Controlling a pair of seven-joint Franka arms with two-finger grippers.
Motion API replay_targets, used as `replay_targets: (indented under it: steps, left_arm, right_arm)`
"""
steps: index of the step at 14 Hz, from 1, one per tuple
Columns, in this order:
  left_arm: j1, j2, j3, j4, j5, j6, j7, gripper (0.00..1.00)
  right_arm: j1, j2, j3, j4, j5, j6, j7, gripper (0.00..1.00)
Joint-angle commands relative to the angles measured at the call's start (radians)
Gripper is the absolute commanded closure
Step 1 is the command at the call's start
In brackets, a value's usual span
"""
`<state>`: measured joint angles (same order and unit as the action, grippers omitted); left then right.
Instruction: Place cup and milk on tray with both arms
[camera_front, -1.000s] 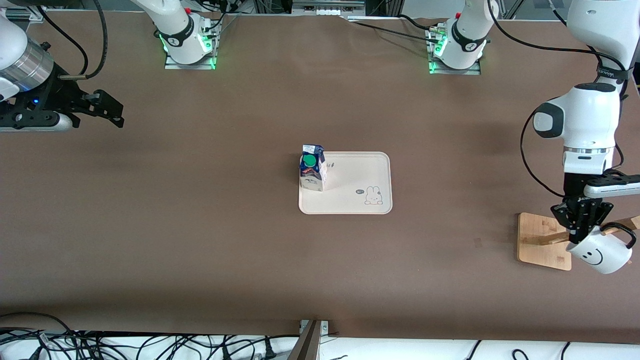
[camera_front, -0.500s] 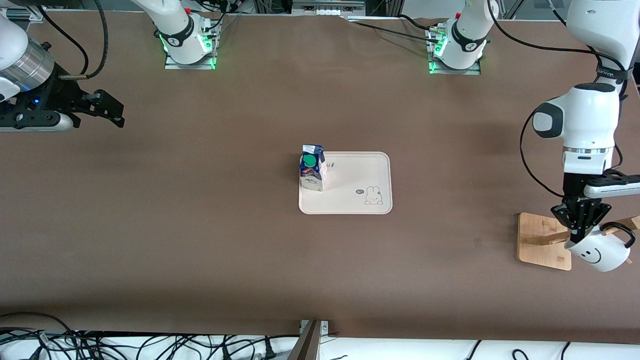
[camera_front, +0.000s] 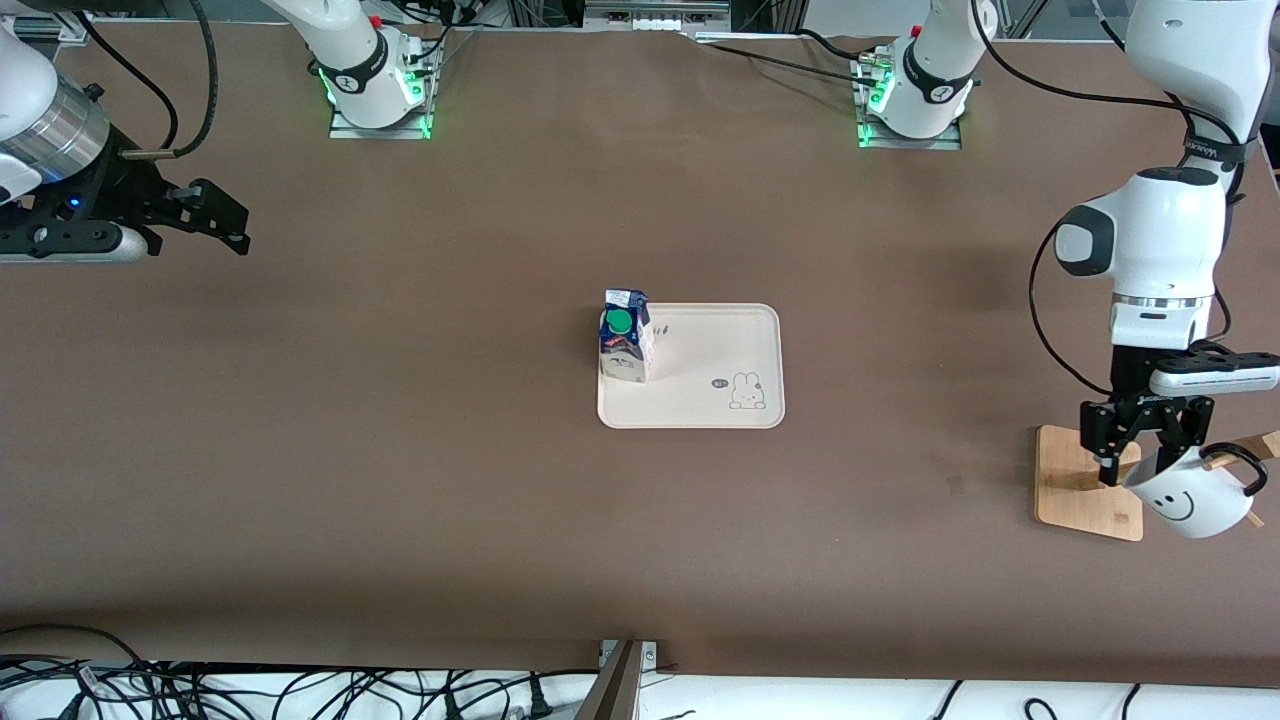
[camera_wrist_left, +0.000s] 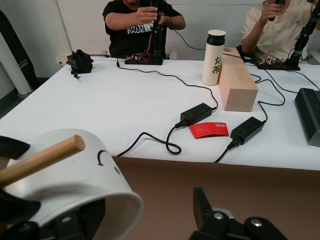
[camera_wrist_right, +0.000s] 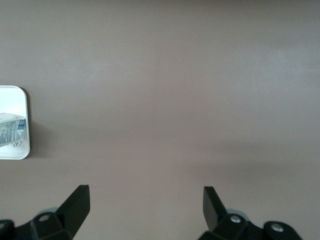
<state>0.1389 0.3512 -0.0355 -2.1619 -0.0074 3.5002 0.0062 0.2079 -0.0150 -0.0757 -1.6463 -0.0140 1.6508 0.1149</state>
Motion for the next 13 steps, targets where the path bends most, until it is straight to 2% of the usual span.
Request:
replay_targets:
  steps: [1,5,9,13]
  left_arm:
    - [-0.001,-0.029,-0.011,-0.032,0.014,0.002,-0.012,0.00]
    - [-0.001,-0.055,-0.041,-0.068,0.010,0.002,-0.017,0.00]
    - [-0.001,-0.092,-0.043,-0.137,0.010,0.002,-0.017,0.00]
    - [0.010,-0.086,-0.034,-0.133,0.001,0.002,-0.017,0.00]
  right_arm:
    - [-0.007,0.010,0.011,0.028,-0.003,-0.017,0.003,0.00]
    - [-0.007,0.010,0.013,0.028,-0.003,-0.014,0.003,0.00]
    - [-0.005,0.010,0.013,0.029,-0.003,-0.014,0.003,0.00]
    - [-0.005,0.010,0.013,0.028,-0.003,-0.014,0.003,0.00]
